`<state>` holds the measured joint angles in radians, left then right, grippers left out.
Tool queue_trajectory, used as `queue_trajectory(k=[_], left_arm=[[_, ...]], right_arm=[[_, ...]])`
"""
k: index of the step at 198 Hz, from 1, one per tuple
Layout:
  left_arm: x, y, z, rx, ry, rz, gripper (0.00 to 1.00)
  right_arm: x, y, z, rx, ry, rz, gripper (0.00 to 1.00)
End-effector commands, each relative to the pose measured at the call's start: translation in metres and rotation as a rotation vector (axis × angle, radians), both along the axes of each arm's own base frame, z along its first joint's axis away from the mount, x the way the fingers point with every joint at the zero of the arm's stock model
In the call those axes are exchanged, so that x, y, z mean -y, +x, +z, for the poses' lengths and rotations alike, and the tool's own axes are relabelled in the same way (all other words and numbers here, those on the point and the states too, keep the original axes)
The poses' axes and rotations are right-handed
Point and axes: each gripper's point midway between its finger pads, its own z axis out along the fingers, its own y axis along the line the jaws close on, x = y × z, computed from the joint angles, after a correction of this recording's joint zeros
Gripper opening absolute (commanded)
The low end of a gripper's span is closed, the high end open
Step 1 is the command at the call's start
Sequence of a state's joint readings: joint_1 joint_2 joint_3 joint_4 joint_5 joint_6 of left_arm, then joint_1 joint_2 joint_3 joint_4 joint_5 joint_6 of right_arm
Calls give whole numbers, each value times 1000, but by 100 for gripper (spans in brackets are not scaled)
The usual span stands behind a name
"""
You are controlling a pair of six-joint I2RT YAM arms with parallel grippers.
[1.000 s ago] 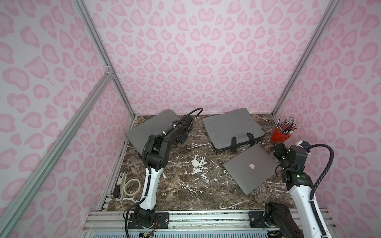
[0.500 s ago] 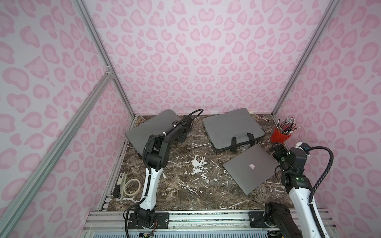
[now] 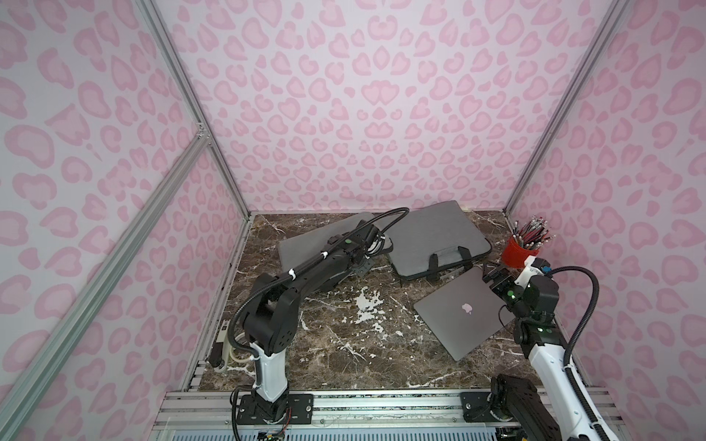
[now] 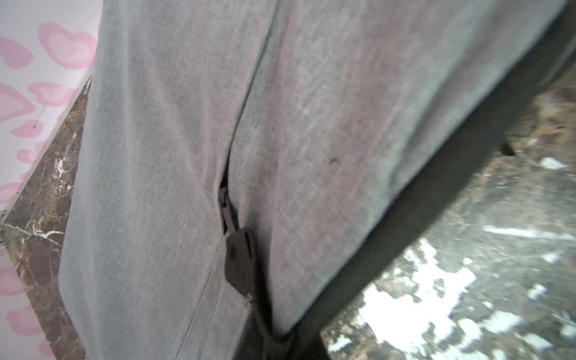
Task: Open the zippered laptop bag and take out the laptop
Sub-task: Pick up the zippered laptop bag from the corner of the board.
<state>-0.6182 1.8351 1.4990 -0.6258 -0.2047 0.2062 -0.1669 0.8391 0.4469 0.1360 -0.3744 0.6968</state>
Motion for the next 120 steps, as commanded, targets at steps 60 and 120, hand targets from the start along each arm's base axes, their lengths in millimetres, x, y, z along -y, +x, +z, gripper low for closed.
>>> queue_trajectory(k=[60,120], left_arm=[[12,-56,53,82,-375,-53,1],[5,-105,89,162,-468,-244,1]], right_arm=[[-126,33,31,171,126,460,72],[-188,47,35,195,153,611,57]])
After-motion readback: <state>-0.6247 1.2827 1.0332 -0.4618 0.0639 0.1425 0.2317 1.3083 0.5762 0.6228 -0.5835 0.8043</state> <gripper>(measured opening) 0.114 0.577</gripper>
